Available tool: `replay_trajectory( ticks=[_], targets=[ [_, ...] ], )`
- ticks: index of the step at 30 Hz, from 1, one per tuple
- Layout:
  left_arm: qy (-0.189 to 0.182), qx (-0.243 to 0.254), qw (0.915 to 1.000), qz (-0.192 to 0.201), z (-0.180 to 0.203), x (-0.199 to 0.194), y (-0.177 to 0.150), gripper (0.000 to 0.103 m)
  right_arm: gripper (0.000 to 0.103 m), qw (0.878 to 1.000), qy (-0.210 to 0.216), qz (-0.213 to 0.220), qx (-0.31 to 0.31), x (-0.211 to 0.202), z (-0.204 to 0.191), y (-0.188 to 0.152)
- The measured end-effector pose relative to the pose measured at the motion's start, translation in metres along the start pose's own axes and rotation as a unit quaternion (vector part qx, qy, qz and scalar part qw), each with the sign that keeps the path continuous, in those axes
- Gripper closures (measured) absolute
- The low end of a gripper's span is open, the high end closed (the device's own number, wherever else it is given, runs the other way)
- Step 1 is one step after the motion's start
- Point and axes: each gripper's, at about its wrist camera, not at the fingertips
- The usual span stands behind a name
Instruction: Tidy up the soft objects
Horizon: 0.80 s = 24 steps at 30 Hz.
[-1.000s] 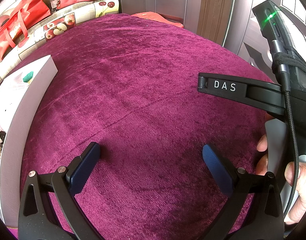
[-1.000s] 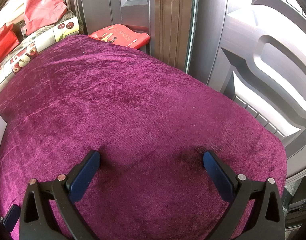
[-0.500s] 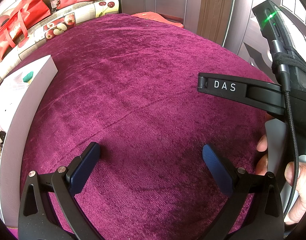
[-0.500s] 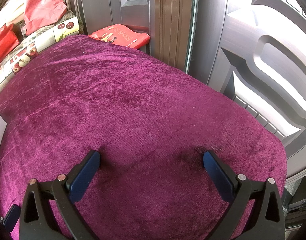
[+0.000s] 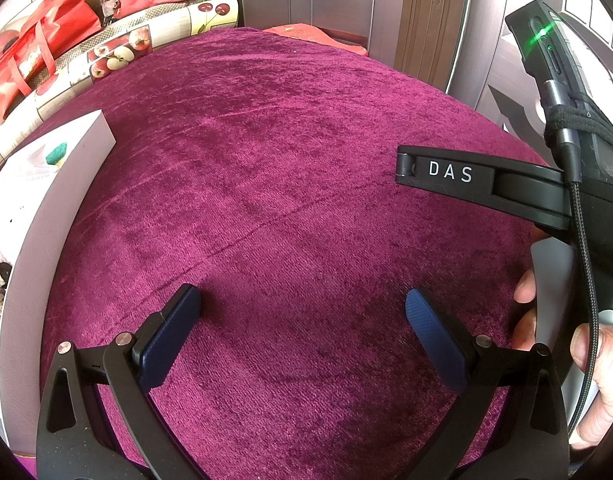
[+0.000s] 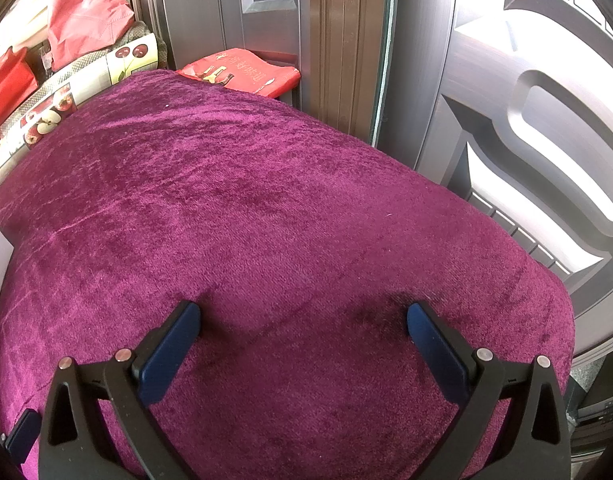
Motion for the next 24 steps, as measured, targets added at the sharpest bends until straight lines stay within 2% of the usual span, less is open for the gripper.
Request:
replay_trajectory(
  ticks=[24],
  targets=[
    [0.000, 0.000, 1.0000, 0.000, 0.0000, 0.0000, 0.0000, 0.001, 0.000, 1.000, 0.000, 0.000, 0.000, -0.0002, 0.0004, 0.0003]
  ],
)
Point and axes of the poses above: each gripper's, at about its wrist camera, not at the fingertips, and x roughly the way its jaws point, z to its right, y to its top, and after that the axes turned 2 degrees about -x, right-handed
